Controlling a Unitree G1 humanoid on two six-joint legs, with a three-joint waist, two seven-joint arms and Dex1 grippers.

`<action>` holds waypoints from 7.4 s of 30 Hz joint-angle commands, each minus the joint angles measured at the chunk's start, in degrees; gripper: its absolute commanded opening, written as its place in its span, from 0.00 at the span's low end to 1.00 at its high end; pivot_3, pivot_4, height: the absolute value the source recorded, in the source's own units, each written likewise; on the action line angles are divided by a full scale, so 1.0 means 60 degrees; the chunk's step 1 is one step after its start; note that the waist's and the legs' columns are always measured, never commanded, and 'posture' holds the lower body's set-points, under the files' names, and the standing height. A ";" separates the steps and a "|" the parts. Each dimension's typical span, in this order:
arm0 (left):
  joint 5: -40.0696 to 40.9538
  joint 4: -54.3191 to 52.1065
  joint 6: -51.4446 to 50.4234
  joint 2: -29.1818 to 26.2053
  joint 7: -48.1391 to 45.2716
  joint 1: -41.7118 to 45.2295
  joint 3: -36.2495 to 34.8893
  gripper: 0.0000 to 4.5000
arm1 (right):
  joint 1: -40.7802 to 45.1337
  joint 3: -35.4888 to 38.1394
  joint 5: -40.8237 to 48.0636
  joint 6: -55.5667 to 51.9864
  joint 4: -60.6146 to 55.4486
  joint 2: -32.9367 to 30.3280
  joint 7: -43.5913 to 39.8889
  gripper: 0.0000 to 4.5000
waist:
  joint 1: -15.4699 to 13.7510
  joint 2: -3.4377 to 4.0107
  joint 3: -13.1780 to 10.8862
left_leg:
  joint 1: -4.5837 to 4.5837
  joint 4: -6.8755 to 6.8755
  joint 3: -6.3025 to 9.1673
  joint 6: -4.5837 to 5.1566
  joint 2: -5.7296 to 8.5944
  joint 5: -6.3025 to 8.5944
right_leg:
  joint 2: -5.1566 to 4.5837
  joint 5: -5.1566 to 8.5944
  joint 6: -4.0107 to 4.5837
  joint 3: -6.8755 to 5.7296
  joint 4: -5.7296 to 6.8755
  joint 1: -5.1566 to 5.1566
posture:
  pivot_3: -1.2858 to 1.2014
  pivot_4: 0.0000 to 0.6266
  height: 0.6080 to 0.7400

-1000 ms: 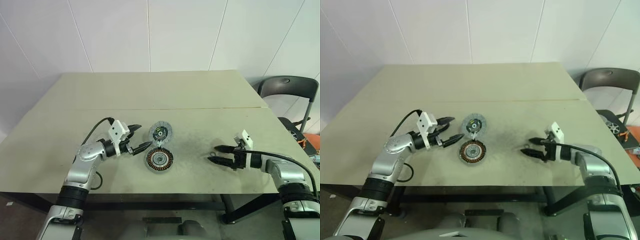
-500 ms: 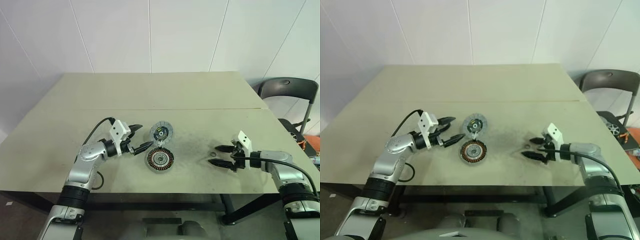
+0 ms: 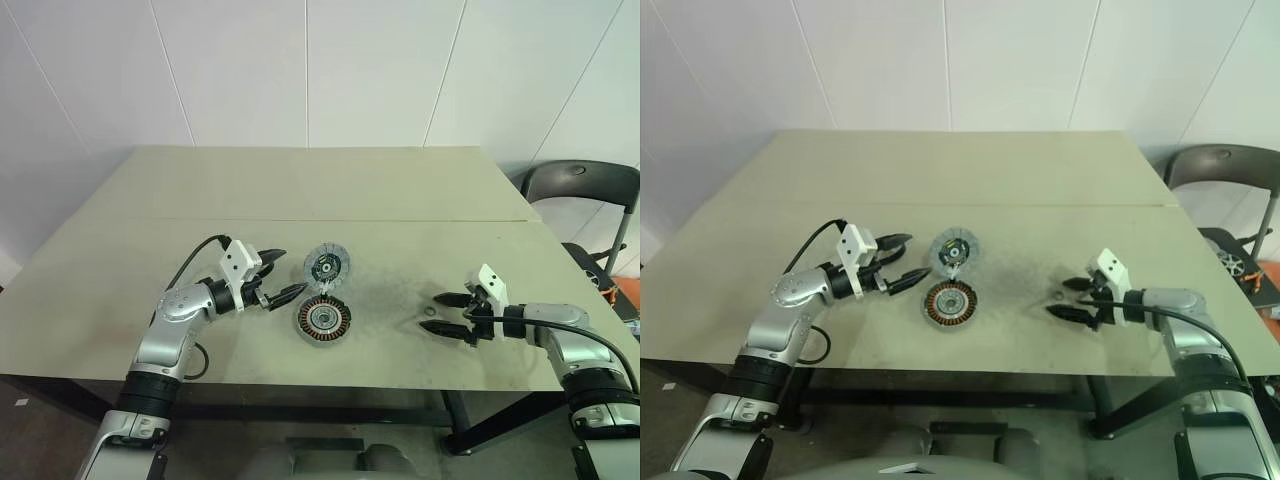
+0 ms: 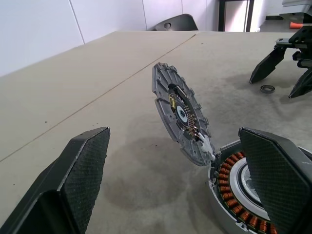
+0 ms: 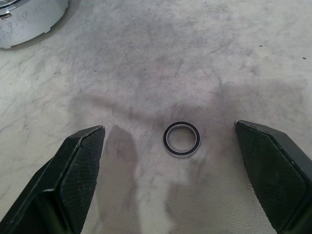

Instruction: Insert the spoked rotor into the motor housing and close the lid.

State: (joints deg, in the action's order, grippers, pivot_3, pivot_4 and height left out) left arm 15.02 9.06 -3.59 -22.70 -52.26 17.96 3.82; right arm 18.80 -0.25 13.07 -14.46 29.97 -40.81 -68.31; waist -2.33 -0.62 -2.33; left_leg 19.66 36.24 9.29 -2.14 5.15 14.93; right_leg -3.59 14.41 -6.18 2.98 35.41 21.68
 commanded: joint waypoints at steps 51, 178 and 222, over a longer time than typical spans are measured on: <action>0.0078 -0.0367 -0.0044 -0.0141 -0.0036 0.0007 -0.0064 1.00 | 0.0411 -0.0067 0.0230 -0.1284 -0.1987 0.0339 0.0448 0.14 | 0.0047 0.0061 -0.0034 | 0.0076 -0.0038 0.0013 0.0025 -0.0006 0.0026 | -0.0005 0.0021 -0.0015 0.0010 -0.0011 0.0103 | 0.52 0.00 1.00; 0.2820 -0.1761 -0.3341 -0.0040 0.1709 -0.1800 -0.2419 1.00 | 0.2628 -0.1028 0.2382 -0.4897 -0.3894 0.2829 0.0689 0.00 | 0.0182 0.0075 -0.0046 | 0.0128 -0.0028 0.0021 0.0010 -0.0003 0.0016 | 0.0001 -0.0029 -0.0007 0.0011 0.0073 0.0197 | 0.52 0.00 1.00; 0.4657 -0.1267 -0.5930 0.2014 0.5190 0.0769 -0.4064 1.00 | 0.2552 -0.0977 0.2413 -0.4575 -0.3518 0.2754 0.1084 0.00 | 0.0304 0.0056 -0.0045 | 0.0142 -0.0016 0.0021 -0.0016 0.0005 0.0002 | -0.0004 -0.0032 -0.0008 0.0010 0.0093 0.0210 | 0.52 0.00 1.00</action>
State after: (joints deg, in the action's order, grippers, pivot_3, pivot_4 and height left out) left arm 40.17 5.50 -39.49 -10.80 -19.76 23.13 -19.41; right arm 33.45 -6.95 27.21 -42.93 9.35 -24.09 -61.63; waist -0.51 -0.28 -2.60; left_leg 20.50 36.14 9.41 -2.24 5.18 14.94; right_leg -3.62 14.22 -6.23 3.04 35.97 22.93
